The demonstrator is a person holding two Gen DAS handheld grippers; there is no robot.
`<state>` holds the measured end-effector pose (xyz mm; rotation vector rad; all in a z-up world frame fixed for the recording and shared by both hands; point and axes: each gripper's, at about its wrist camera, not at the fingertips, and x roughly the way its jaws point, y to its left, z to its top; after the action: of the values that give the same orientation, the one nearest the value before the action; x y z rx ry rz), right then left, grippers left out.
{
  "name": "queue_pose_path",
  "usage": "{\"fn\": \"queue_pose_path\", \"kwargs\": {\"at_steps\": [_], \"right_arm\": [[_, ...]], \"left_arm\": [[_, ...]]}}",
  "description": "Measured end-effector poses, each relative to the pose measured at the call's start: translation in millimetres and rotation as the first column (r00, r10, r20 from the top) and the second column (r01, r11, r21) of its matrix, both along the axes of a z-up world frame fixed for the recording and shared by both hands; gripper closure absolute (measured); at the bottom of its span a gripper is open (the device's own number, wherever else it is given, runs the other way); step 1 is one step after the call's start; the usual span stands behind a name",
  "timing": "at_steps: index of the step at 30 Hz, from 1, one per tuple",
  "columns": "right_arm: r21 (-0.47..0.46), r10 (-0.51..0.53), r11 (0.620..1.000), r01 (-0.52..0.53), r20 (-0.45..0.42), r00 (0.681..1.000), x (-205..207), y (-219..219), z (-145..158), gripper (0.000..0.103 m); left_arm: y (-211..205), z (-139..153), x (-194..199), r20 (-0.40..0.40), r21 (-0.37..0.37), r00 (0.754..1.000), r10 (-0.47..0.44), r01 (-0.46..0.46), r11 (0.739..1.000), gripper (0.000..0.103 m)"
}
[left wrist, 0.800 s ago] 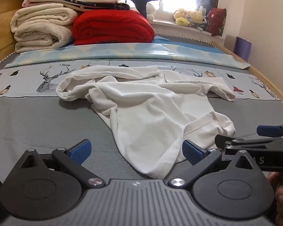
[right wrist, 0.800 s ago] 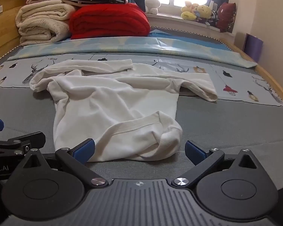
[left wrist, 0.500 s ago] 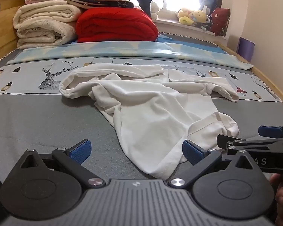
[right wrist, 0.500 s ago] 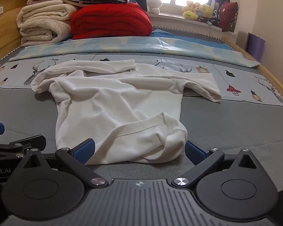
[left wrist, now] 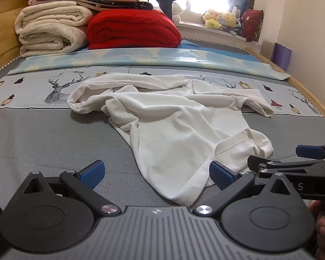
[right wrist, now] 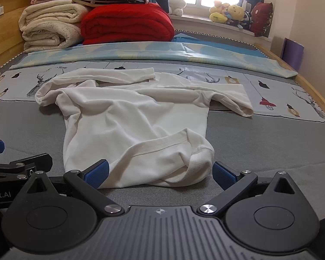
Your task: Fold small clothes
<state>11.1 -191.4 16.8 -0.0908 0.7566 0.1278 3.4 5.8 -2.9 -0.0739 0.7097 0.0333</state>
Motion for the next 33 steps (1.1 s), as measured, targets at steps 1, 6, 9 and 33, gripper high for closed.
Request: {"fn": "queue_pose_path", "kwargs": {"at_steps": [1,6,9,33], "right_arm": [[0.0,0.0,1.0,0.0,-0.001,1.0,0.0,0.2,0.1,0.002],[0.001,-0.002,1.0,0.002,-0.001,1.0,0.0,1.1,0.4,0.002],[-0.001,-0.004,1.0,0.004,-0.002,1.0,0.2,1.4,0.6,0.003],[0.111,-0.116,0.988,0.106,0.084,0.99,17.3,-38.9,26.3,0.041]], "left_arm": [[0.1,-0.3,0.0,0.001,0.001,1.0,0.0,0.0,1.0,0.0],[0.4,-0.1,-0.1,-0.003,-0.001,1.0,-0.001,0.001,1.0,0.0],[0.6,0.1,-0.2,-0.006,-0.001,1.0,-0.002,0.002,1.0,0.0],[15.4,6.0,5.0,0.038,0.04,0.999,0.02,-0.021,0.999,0.08]]}}
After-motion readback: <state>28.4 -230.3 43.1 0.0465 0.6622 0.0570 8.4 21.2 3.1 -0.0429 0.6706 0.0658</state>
